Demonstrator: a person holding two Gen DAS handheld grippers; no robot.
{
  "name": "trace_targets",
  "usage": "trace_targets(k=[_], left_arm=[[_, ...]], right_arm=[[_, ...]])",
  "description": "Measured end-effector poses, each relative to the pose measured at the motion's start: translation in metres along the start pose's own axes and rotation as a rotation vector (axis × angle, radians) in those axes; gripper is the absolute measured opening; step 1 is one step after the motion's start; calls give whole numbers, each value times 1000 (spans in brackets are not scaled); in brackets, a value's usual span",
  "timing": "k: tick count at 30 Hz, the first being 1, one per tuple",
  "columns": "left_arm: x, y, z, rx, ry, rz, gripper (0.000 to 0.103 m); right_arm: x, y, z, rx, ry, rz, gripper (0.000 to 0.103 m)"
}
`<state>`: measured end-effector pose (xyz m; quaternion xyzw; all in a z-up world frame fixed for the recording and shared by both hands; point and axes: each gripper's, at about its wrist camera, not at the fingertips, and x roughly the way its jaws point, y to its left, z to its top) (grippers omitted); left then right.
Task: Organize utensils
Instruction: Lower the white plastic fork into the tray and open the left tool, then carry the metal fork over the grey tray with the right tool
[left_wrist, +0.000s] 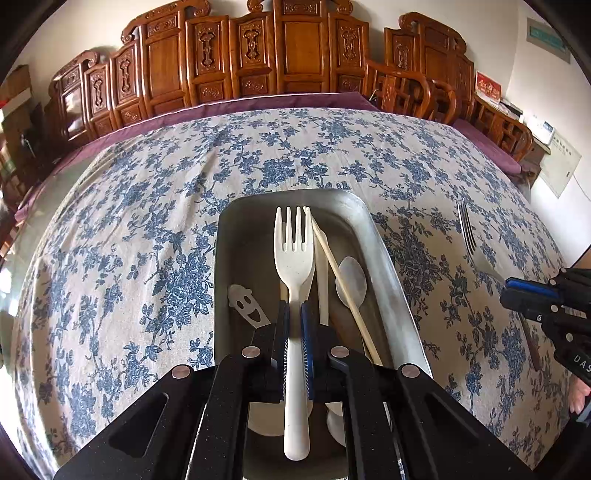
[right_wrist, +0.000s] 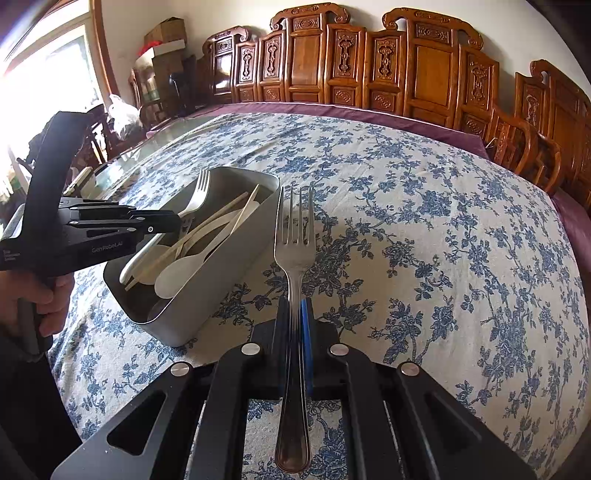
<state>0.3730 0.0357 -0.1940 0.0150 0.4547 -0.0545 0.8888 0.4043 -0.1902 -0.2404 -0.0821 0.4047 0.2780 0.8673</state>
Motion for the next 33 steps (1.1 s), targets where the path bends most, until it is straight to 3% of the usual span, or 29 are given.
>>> trace_targets(k=[7, 12, 20, 23, 33], left_arm=[[4, 9, -3, -24, 9, -14, 7], [-2, 15, -2, -27, -12, -10, 16], [-10, 27, -1, -27, -32, 10, 19], [-13, 32, 0, -35, -42, 11, 29], [-25, 61, 6, -80, -77, 29, 44]], right_arm=[[9, 3, -3, 1, 15, -17, 8], [9, 3, -3, 10, 7, -31, 8], [1, 8, 3, 28, -22, -29, 8], [-5, 12, 11, 36, -38, -23, 8], [-4, 49, 46, 11, -61, 13, 8]])
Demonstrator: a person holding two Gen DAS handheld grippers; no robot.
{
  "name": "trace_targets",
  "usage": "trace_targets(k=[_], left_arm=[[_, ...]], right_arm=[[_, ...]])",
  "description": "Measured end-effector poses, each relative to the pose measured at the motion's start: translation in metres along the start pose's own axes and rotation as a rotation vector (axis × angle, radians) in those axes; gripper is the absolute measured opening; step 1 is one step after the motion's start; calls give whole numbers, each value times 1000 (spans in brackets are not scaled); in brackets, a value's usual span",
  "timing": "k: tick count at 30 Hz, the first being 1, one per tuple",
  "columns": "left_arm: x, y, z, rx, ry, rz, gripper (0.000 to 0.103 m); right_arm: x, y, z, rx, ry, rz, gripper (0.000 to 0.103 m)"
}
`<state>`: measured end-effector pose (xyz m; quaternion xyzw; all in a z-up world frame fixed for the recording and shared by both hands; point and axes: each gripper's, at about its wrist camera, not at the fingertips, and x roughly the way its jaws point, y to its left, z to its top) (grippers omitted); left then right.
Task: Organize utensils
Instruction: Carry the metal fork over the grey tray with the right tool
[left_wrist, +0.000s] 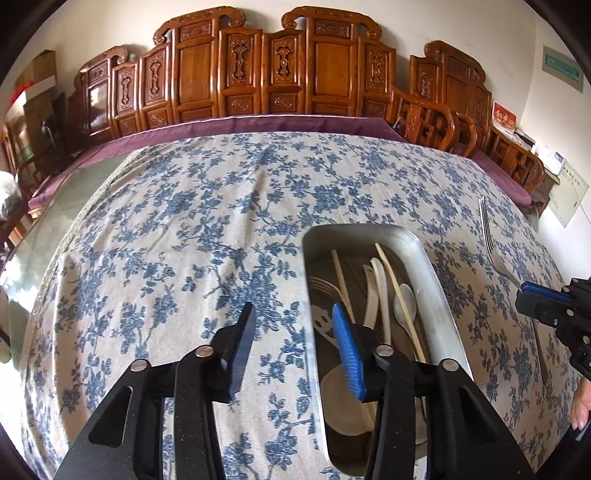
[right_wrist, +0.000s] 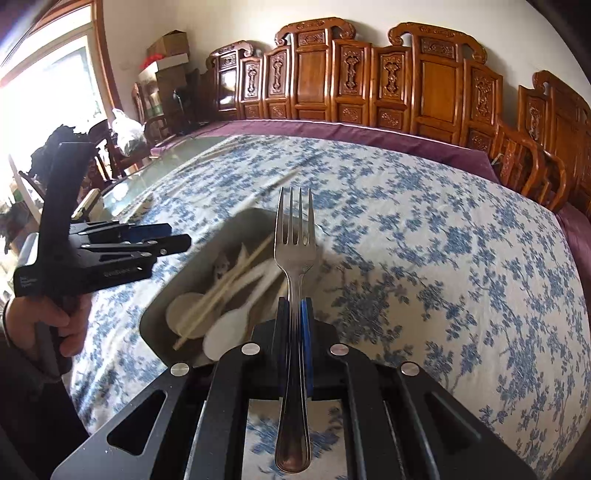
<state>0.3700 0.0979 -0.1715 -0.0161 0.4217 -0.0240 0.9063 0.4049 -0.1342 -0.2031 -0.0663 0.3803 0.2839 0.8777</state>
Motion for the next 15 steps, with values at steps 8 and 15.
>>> trace_targets(k=[8, 15], left_arm=[[-7, 27, 6, -48, -23, 37, 69], [-14, 39, 10, -68, -49, 62, 86]], right_arm=[[17, 38, 26, -31, 2, 33, 8], [45, 51, 35, -6, 31, 33, 8]])
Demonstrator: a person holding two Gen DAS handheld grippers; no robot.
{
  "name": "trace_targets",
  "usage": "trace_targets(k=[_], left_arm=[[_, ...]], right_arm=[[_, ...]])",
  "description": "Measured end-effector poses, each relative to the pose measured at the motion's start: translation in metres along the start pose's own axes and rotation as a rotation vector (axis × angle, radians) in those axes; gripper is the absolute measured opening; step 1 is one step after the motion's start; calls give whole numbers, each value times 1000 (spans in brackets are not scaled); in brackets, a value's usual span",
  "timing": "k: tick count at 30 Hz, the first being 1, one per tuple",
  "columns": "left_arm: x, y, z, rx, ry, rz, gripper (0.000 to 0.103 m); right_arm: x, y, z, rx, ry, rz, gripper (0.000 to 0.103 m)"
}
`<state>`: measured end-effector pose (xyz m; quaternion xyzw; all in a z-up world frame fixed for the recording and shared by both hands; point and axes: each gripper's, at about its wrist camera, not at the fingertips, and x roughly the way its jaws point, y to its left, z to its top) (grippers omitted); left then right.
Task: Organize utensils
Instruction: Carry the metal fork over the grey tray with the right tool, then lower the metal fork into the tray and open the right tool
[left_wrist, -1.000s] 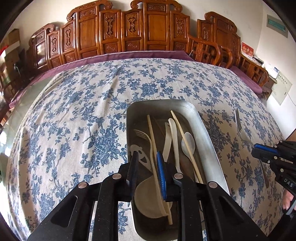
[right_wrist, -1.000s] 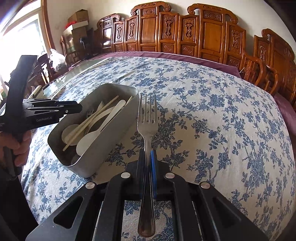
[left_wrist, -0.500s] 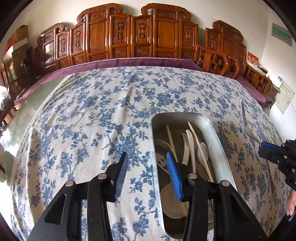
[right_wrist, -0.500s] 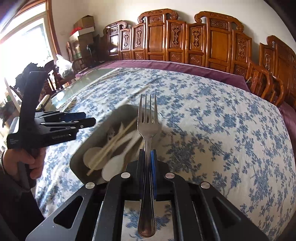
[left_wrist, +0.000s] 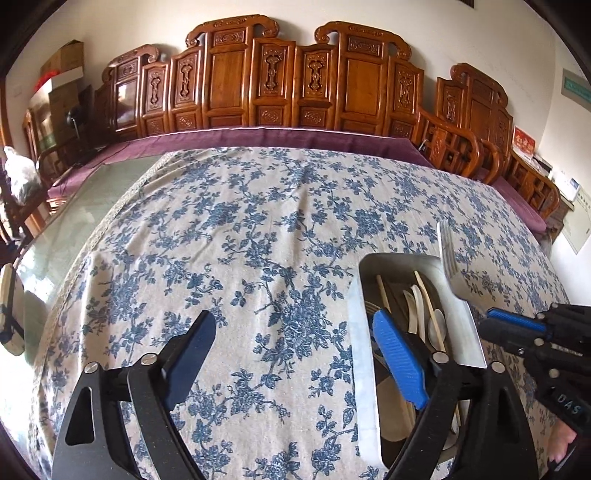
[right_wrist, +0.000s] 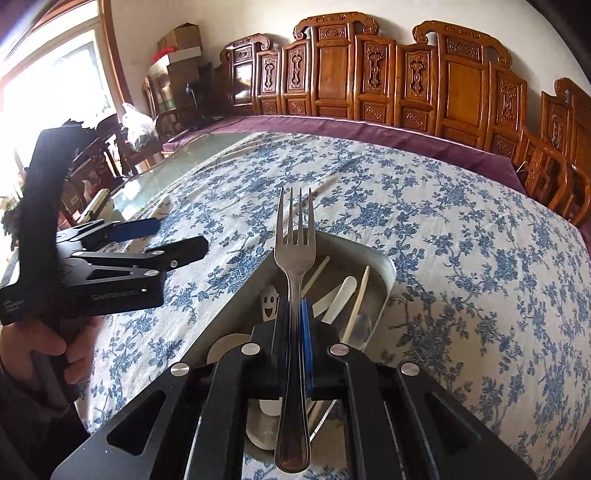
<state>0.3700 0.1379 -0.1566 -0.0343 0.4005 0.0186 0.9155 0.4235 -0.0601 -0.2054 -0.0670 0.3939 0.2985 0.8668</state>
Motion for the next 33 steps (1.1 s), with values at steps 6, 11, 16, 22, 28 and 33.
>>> trace_targets(k=[6, 11, 16, 22, 28, 33], left_arm=[[2, 6, 1, -14, 3, 17, 90], [1, 8, 1, -18, 2, 17, 90], [0, 8, 1, -14, 4, 15, 91], [2, 6, 1, -13, 7, 14, 91], [3, 4, 0, -9, 11, 16, 91], [3, 3, -1, -10, 12, 10, 91]], right_arm=[[28, 4, -2, 45, 33, 14, 8], [51, 0, -6, 85, 74, 10, 8], [68, -7, -6, 101, 107, -14, 8], [75, -15, -7, 116, 121, -32, 8], [70, -15, -8, 145, 98, 23, 12], [54, -10, -6, 111, 67, 10, 12]])
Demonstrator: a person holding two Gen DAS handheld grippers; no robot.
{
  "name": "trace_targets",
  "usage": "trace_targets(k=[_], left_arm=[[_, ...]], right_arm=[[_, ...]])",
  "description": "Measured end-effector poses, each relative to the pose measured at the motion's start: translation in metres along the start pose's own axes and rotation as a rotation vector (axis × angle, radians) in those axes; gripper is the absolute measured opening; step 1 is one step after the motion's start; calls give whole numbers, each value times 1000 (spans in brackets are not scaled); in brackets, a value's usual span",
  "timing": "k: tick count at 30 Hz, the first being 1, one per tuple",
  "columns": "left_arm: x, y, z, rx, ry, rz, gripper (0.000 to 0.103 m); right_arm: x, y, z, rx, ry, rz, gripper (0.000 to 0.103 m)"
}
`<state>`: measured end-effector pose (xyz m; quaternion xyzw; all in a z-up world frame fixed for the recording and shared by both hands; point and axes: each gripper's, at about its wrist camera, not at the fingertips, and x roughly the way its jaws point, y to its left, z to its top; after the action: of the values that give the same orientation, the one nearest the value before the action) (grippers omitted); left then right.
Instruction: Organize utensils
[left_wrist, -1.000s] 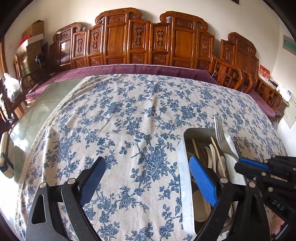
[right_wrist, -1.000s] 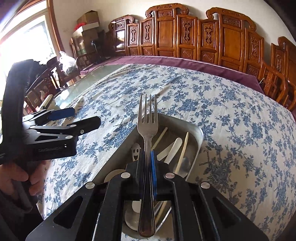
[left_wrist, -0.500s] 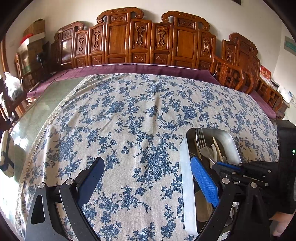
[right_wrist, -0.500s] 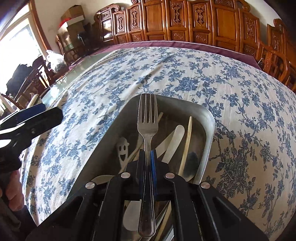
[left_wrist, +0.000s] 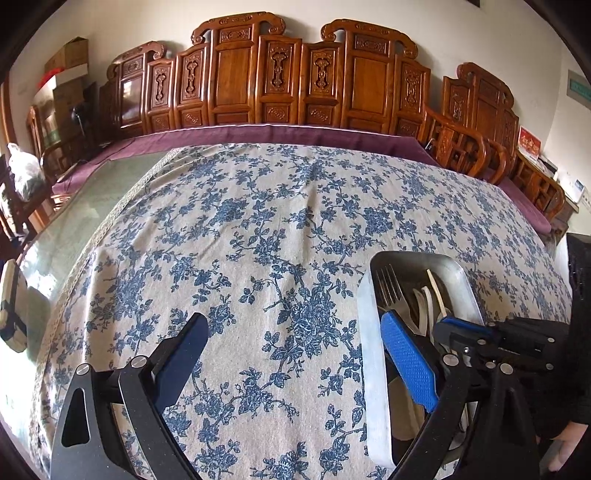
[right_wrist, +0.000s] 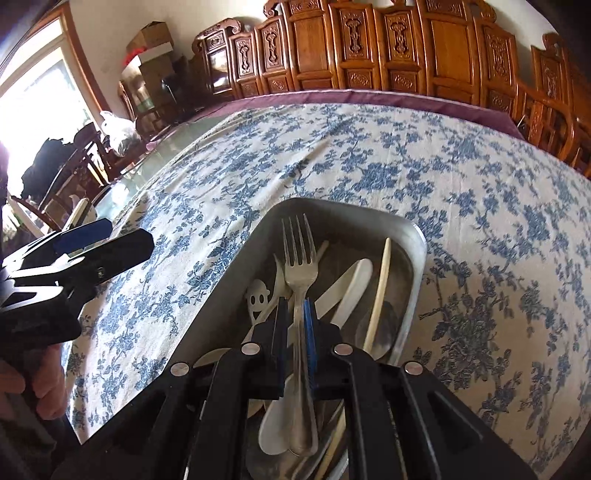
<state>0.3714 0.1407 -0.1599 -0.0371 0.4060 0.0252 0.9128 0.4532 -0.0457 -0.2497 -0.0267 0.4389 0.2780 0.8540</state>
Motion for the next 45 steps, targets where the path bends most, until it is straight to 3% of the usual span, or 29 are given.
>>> trace_targets(k=[6, 9, 11, 15, 22, 33, 45], left_arm=[[0, -3, -3, 4, 2, -7, 91], [0, -6, -4, 12, 4, -9, 91], [0, -9, -5, 18, 5, -10, 91], [-3, -17, -8, 30, 5, -24, 91], [-14, -41, -19, 67, 10, -55, 95], [-55, -93, -50, 146, 22, -60, 95], [-143, -126, -74, 154, -20, -68, 95]], right_arm=[[-26, -3, -7, -30, -51, -50, 12], [-41, -11, -13, -27, -76, -69, 34], [-51, -18, -18, -19, -91, -89, 42], [-69, -32, -30, 14, -110, -139, 73], [-99, -55, -53, 65, -134, -216, 96], [-155, -57, -84, 73, -172, -271, 100], [-243, -37, -120, 87, -258, -331, 100]])
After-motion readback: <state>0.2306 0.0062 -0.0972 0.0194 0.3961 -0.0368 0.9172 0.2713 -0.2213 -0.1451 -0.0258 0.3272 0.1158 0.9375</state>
